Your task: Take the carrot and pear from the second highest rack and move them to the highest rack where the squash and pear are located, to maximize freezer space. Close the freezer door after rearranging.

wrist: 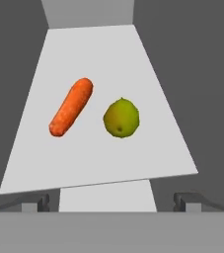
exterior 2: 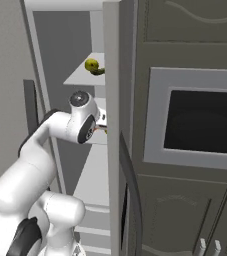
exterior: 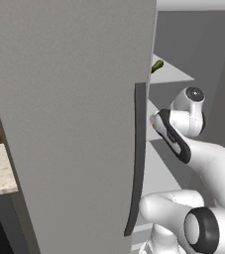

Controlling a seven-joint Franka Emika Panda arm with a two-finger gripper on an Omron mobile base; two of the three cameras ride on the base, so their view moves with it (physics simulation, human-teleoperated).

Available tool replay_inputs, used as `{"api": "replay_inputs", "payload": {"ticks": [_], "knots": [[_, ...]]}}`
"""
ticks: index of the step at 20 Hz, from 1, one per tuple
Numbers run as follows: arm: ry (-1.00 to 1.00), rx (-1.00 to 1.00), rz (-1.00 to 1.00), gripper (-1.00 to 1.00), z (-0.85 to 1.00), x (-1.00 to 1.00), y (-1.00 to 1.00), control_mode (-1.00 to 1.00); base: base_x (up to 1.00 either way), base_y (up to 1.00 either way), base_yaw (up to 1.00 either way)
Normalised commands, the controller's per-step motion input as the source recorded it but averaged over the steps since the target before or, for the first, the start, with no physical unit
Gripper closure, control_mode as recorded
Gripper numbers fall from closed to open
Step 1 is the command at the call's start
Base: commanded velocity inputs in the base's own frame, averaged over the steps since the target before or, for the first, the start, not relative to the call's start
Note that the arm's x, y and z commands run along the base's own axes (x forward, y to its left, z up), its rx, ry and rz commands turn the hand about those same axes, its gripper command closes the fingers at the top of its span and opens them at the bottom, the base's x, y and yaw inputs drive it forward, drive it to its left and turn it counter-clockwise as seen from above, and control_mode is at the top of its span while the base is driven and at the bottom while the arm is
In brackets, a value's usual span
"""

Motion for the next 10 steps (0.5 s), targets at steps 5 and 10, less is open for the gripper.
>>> {"api": "replay_inputs", "payload": {"ticks": [5,10], "knots": [[0.0,0.0,0.0,-1.0,-0.28,0.27,0.0,-1.0,0.0,0.0,0.0],[0.0,0.0,0.0,-1.0,-0.16,0.23,0.0,-1.0,0.0,0.0,0.0]]}}
